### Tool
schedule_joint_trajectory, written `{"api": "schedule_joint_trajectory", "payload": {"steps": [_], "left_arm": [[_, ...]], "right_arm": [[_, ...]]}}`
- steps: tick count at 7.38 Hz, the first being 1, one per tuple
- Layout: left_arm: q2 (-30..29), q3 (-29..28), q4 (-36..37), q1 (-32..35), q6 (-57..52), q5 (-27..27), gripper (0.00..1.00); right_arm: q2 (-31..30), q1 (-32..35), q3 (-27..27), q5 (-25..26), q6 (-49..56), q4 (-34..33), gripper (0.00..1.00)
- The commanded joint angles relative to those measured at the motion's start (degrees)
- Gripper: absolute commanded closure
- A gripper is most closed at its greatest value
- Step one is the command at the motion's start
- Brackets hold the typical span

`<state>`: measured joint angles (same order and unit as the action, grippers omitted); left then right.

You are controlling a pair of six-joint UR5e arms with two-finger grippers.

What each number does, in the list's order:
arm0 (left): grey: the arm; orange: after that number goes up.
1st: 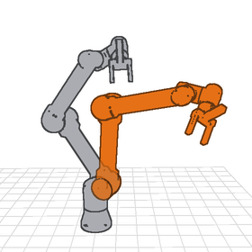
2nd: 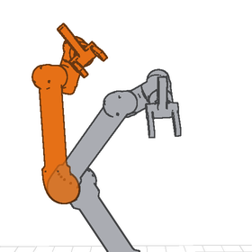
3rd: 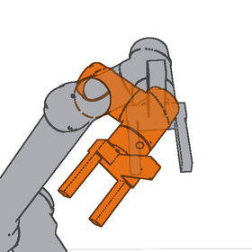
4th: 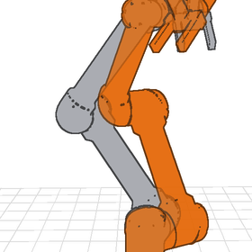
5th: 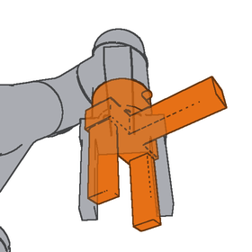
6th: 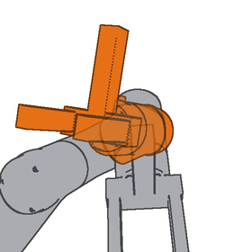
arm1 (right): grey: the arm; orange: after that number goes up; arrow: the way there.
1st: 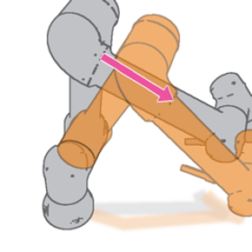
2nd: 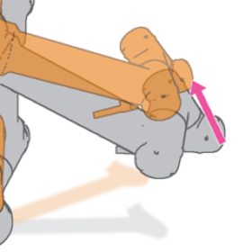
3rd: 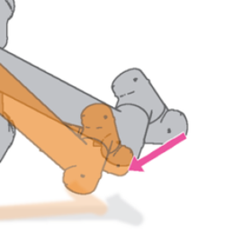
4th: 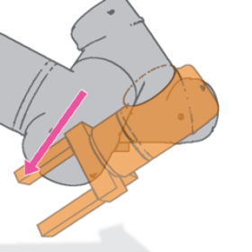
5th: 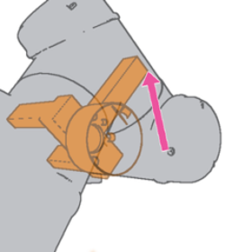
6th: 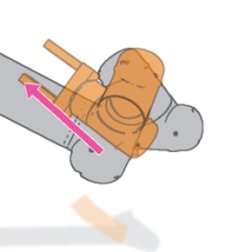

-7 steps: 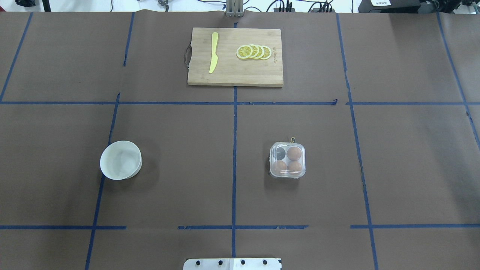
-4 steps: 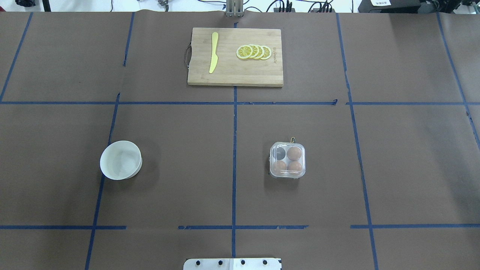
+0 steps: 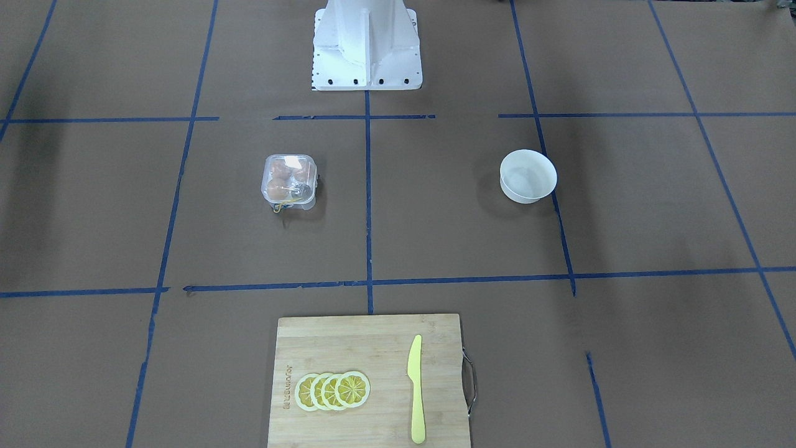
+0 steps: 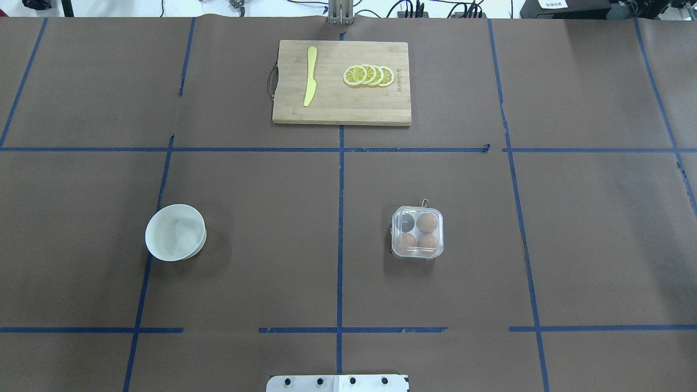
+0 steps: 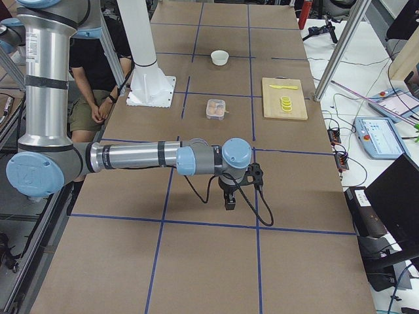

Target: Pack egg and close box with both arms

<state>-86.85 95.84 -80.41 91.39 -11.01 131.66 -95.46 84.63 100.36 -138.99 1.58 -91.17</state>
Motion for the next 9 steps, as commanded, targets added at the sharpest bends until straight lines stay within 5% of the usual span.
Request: {"api": "schedule_joint_trajectory", "payload": {"steps": [1,9], "left_arm": [[0.02,-1.26,-1.58,0.28,-0.07,-0.44,0.0],[-0.07,-1.27,-2.21,0.28,-0.07,-0.44,0.0]], "right_arm": [[0.01,0.01,0.01,2.39,0.09,0.12,0.0],[-0.07,-0.07,-0.86,4.7,6.42,0.03,0.0]]}}
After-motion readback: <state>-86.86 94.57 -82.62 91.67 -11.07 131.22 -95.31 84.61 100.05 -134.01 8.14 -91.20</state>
